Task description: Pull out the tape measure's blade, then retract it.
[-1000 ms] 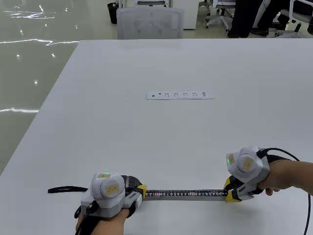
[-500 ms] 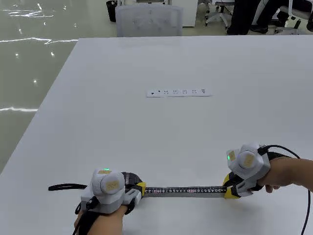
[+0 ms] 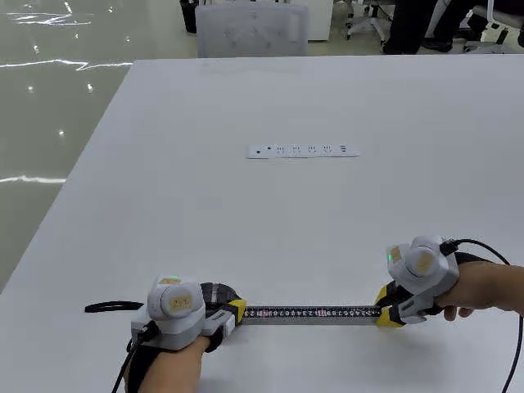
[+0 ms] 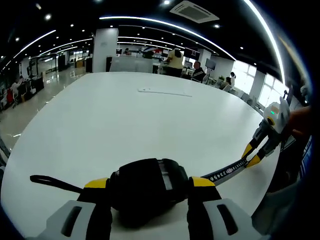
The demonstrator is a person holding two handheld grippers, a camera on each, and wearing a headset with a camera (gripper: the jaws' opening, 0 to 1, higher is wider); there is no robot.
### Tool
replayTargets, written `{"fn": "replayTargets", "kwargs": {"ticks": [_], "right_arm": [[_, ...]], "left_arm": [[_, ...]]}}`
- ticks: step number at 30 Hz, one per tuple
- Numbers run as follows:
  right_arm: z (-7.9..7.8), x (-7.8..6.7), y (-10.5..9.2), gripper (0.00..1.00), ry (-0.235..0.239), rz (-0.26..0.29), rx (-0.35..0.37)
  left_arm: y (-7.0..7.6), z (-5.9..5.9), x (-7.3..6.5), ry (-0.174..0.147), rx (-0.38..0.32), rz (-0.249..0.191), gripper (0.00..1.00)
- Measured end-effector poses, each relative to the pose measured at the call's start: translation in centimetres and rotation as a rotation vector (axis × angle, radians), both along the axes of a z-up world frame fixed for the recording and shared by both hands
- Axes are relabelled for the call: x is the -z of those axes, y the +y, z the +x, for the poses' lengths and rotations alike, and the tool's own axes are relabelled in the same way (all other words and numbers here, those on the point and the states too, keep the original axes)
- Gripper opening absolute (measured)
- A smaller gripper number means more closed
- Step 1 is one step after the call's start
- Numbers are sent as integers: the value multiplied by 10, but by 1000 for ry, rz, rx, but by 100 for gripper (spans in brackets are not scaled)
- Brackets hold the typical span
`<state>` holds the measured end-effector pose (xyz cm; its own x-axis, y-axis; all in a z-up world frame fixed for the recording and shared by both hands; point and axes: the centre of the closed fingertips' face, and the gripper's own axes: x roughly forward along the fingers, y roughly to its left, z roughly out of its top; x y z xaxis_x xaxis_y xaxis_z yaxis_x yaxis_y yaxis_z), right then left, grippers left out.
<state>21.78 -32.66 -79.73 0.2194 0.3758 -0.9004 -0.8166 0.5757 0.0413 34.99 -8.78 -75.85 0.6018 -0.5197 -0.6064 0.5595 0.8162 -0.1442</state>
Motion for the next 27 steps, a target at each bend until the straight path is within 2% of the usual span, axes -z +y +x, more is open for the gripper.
{"fn": "replayTargets", "kwargs": {"ticks": [27], "right_arm": [[7,0,11,14,-12,42,30]], "left_arm": [[0,0,1,13,17,-7,56]]}}
